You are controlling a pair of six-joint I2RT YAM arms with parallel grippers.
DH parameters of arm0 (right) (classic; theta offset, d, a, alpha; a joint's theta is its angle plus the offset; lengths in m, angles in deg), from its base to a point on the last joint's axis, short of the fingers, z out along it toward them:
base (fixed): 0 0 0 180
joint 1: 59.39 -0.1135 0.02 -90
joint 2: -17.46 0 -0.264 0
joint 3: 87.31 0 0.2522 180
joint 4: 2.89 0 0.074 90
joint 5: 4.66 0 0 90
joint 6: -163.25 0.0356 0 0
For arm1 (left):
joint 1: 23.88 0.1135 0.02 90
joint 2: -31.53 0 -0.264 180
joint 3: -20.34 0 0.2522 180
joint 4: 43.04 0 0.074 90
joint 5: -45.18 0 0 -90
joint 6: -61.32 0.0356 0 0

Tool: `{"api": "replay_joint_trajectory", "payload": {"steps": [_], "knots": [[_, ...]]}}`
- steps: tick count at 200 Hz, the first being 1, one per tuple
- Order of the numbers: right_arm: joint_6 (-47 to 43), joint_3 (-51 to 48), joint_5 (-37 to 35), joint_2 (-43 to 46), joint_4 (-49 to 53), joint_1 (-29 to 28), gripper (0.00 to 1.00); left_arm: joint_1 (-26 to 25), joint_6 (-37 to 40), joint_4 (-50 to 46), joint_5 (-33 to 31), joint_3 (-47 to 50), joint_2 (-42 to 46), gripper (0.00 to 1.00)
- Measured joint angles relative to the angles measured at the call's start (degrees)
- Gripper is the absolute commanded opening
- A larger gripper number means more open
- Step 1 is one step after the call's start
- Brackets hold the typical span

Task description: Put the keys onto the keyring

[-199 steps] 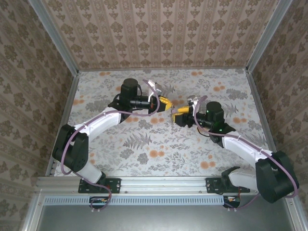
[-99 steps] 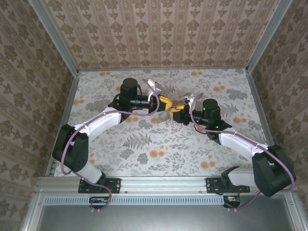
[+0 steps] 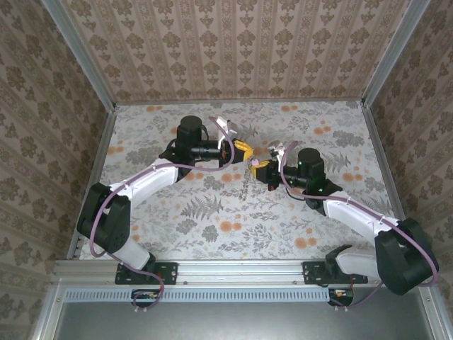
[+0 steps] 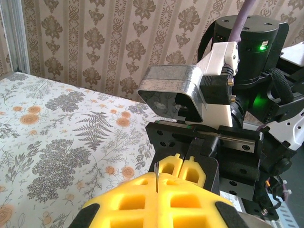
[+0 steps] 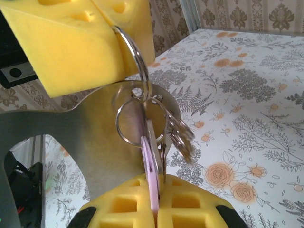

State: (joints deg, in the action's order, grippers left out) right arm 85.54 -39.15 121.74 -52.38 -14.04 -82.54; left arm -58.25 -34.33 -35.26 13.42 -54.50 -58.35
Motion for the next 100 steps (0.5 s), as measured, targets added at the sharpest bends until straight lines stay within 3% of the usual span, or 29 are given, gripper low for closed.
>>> {"api": "replay_joint_trajectory", "payload": {"steps": [49, 58, 67, 100], "knots": [[-0.15, -0.11, -0.35, 1.55, 2.51, 0.00, 0.00, 0.00, -0.15, 0.66, 0.02, 0.50, 0.00, 0.00], [-0.17, -0.11, -0.55, 1.86, 2.89, 0.00, 0.06, 0.00, -0.20, 0.85, 0.02, 0.61, 0.00, 0.00], [-0.33, -0.11, -0.85, 2.12, 3.30, 0.00, 0.00, 0.00, -0.22, 1.03, 0.02, 0.68, 0.00, 0.00], [-0.57, -0.11, -1.33, 2.40, 3.80, 0.00, 0.00, 0.00, -0.22, 1.03, 0.04, 0.70, 0.00, 0.00]]}}
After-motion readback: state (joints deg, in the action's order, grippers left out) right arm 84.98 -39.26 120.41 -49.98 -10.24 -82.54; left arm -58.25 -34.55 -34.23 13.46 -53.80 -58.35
